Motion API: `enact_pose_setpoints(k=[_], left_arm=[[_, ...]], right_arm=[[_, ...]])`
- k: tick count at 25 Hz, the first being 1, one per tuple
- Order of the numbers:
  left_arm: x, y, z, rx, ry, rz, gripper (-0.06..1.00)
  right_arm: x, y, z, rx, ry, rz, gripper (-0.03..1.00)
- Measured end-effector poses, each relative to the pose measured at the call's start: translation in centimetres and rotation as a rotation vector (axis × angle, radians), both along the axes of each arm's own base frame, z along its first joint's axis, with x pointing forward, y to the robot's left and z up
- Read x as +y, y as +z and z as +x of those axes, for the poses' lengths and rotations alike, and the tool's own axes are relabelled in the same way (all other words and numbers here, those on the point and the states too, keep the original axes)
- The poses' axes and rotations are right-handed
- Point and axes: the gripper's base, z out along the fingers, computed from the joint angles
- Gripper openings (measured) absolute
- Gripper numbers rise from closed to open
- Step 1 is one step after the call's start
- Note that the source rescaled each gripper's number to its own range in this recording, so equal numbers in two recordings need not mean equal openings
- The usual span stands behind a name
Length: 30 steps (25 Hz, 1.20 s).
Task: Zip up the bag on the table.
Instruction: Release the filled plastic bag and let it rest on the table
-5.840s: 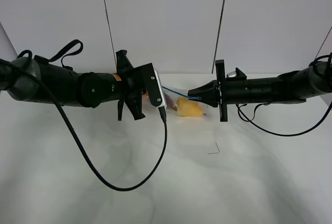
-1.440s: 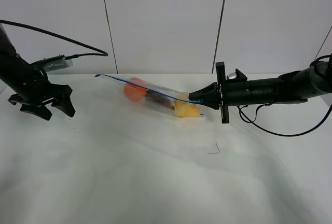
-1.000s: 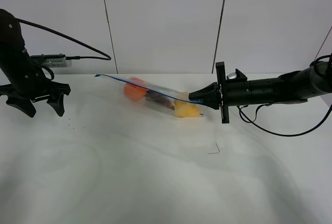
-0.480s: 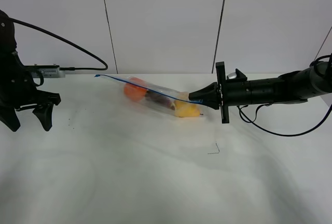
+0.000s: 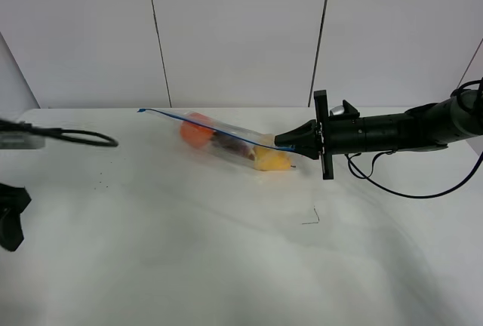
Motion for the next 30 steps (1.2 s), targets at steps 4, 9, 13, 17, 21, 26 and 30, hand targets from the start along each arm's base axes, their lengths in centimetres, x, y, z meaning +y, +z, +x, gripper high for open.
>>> enact_pose_setpoints(k=[4, 9, 13, 17, 21, 26, 30], left_arm=[[0.0, -0.2, -4.2, -0.084, -0.002, -0.001, 0.91], [0.0, -0.6, -7.6, -0.27, -0.009, -0.006, 0.91], [0.0, -1.0, -9.8, -0.351, -0.01, -0.015, 0.91], [0.0, -0.2, -11.1, -0.442, -0.014, -0.014, 0.91], [0.0, 0.1, -11.7, -0.492, -0.016, -0.013, 0.91], [0.0, 0.4, -12.2, -0.531, -0.015, -0.015, 0.91], [-0.1, 1.0, -13.6, -0.627, -0.015, -0.029, 0.91]], right_arm=[[0.0, 0.0, 0.0, -0.001, 0.0, 0.0, 0.0], [0.0, 0.0, 0.0, -0.004, 0.001, -0.001, 0.0], [0.0, 0.0, 0.0, -0.007, 0.002, -0.001, 0.0], [0.0, 0.0, 0.0, -0.007, 0.002, -0.001, 0.0], [0.0, 0.0, 0.0, -0.007, 0.001, -0.001, 0.0], [0.0, 0.0, 0.0, -0.007, 0.001, -0.001, 0.0], [0.0, 0.0, 0.0, -0.007, 0.003, -0.004, 0.0]])
